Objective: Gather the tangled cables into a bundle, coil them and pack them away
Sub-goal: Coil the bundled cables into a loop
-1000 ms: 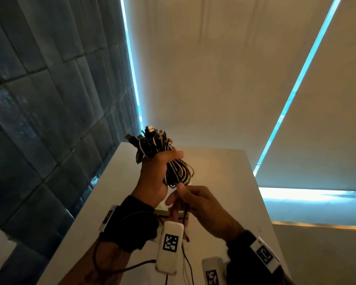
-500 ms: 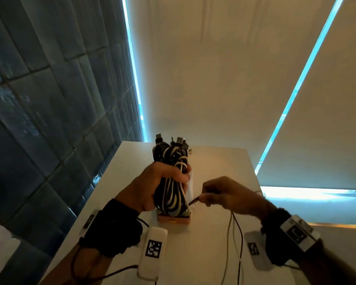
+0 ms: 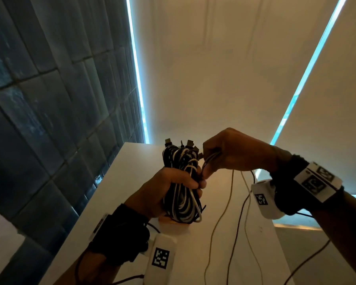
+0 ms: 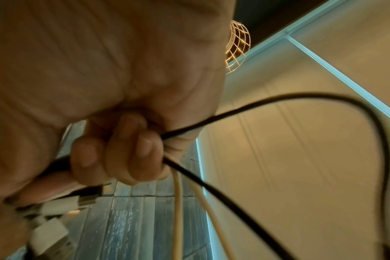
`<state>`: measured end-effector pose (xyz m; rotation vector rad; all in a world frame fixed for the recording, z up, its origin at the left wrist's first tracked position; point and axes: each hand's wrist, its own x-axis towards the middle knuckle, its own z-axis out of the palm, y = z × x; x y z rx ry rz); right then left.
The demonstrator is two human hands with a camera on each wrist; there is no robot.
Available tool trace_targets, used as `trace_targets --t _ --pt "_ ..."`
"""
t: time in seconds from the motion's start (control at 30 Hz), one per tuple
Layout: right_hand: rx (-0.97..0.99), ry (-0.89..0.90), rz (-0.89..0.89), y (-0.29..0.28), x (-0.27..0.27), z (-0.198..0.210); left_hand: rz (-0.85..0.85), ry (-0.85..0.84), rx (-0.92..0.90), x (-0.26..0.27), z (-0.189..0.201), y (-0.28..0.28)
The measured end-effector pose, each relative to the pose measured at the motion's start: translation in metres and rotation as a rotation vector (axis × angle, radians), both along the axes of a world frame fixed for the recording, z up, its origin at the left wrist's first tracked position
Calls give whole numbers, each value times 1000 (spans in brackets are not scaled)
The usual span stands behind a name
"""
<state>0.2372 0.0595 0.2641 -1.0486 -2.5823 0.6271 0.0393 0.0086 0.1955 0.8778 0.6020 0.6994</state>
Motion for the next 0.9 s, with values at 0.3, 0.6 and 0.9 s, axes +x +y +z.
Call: trace_targets --t 0.3,0.6,0.9 --pt "-34 13 -114 11 28 2 64 187 101 0 -9 -4" --pt "-473 43 -189 9 59 -18 109 93 38 -5 -24 -4" --pt "-14 83 -578 0 11 -26 30 273 55 27 -40 -4"
